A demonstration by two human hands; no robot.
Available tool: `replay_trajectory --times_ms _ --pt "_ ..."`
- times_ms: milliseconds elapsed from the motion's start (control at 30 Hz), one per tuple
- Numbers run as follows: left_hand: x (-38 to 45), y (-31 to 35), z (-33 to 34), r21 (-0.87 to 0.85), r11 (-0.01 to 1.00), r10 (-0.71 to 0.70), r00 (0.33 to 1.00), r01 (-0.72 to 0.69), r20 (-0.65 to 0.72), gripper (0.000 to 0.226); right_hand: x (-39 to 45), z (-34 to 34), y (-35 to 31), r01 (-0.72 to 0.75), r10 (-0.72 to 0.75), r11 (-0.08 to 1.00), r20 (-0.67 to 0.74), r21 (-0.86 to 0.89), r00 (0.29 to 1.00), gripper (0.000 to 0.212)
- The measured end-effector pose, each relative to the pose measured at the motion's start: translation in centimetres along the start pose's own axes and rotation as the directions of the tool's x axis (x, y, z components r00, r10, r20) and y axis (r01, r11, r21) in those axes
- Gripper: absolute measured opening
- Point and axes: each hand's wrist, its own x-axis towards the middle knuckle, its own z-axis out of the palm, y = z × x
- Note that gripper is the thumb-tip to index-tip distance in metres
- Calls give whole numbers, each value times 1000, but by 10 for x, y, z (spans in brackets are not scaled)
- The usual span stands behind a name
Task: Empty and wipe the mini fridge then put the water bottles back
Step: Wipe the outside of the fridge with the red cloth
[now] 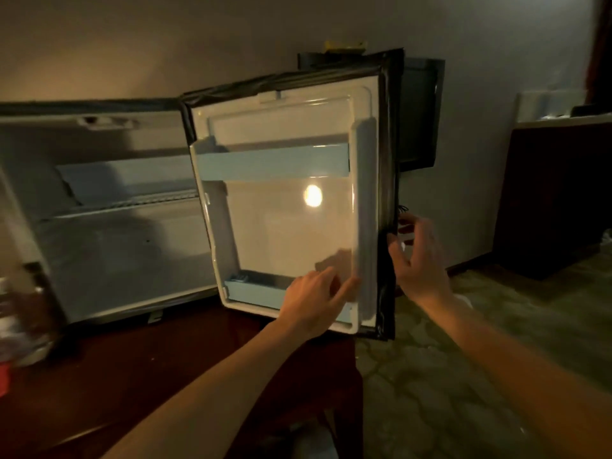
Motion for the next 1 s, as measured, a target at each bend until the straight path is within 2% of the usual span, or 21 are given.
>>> replay_trajectory --times_ms 100,200,300,467,567,700,833,1000 --pt "-29 -11 -31 -32 999 10 1000 -10 -18 78 -28 5 -34 139 -136 990 -119 20 984 44" --pt "-60 -29 -65 -89 995 38 999 -40 -28 82 -55 11 -72 263 -251 963 -160 59 955 48" --pt "-98 -56 -97 -173 983 57 997 -66 -53 65 -79 24 -112 364 -347 924 -147 117 926 49" --pt "-164 -99 -146 -215 977 -53 975 5 -217 43 -105 65 -176 518 -503 834 -127 190 855 41" --pt "-197 -126 -174 -197 979 -105 952 48 -289 42 -112 95 -221 601 -584 774 -142 197 799 39" --pt "-231 -167 -200 -69 987 -160 907 144 -389 24 -118 140 -270 643 -628 724 -148 250 764 38" --pt "-255 -199 -217 -12 963 -240 838 269 -490 30 -120 190 -311 653 -645 702 -133 284 752 38" --pt "-277 -236 -225 32 907 -351 797 420 -491 27 -119 252 -349 637 -646 741 -36 212 763 34"
